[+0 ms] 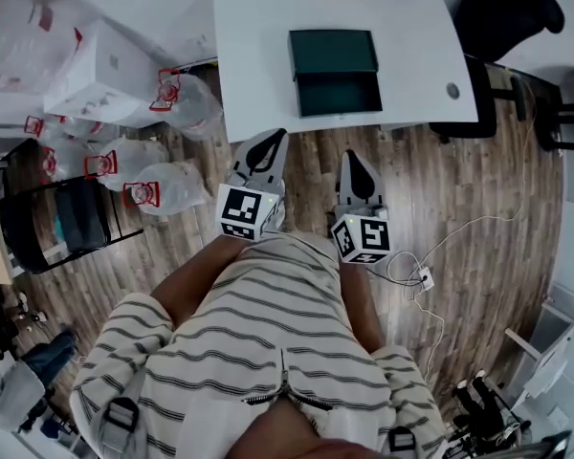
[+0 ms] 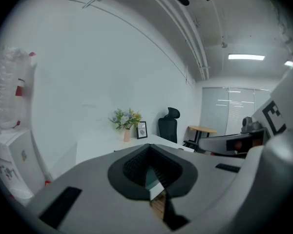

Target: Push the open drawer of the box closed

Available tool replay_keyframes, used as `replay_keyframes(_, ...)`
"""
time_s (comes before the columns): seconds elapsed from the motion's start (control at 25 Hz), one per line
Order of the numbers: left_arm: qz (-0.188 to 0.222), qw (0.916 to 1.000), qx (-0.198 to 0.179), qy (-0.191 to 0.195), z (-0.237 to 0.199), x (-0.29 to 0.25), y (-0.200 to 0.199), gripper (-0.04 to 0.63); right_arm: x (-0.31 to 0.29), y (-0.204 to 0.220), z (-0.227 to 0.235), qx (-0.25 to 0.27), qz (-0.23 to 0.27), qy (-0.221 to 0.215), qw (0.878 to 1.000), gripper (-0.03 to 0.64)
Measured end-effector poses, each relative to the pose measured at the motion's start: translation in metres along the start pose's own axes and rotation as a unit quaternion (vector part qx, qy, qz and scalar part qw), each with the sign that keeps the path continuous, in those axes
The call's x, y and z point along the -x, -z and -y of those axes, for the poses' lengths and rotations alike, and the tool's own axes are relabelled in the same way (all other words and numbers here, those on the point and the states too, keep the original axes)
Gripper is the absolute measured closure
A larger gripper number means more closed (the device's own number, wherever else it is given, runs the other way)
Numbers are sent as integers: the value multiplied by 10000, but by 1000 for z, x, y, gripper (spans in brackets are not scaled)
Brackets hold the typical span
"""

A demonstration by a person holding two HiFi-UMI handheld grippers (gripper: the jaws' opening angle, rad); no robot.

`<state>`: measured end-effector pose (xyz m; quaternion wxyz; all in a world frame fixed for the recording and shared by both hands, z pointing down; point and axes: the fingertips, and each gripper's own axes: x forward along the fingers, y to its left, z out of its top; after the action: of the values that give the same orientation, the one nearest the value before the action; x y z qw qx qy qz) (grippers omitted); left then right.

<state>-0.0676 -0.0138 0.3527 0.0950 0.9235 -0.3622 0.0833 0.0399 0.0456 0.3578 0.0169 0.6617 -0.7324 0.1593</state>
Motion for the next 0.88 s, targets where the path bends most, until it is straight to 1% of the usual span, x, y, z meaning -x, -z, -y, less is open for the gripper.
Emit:
replay_keyframes(0.24, -352, 9993, 124, 28, -23, -38, 6, 598, -35, 5, 10, -72, -175, 58, 9998, 607)
replay_keyframes(0.48, -611, 9976, 308, -126, -50, -73, 16, 597, -66, 20, 24, -158, -430, 52, 9989, 607)
replay_keyframes(0.72, -1131, 9910, 585, -402, -69, -116, 43, 597, -85, 39, 43, -169, -729, -106, 9971, 607)
replay_keyframes(0.88, -1260, 9873, 819, -514, -80, -143, 53, 597, -97, 55, 56, -187, -915, -190, 9955, 607)
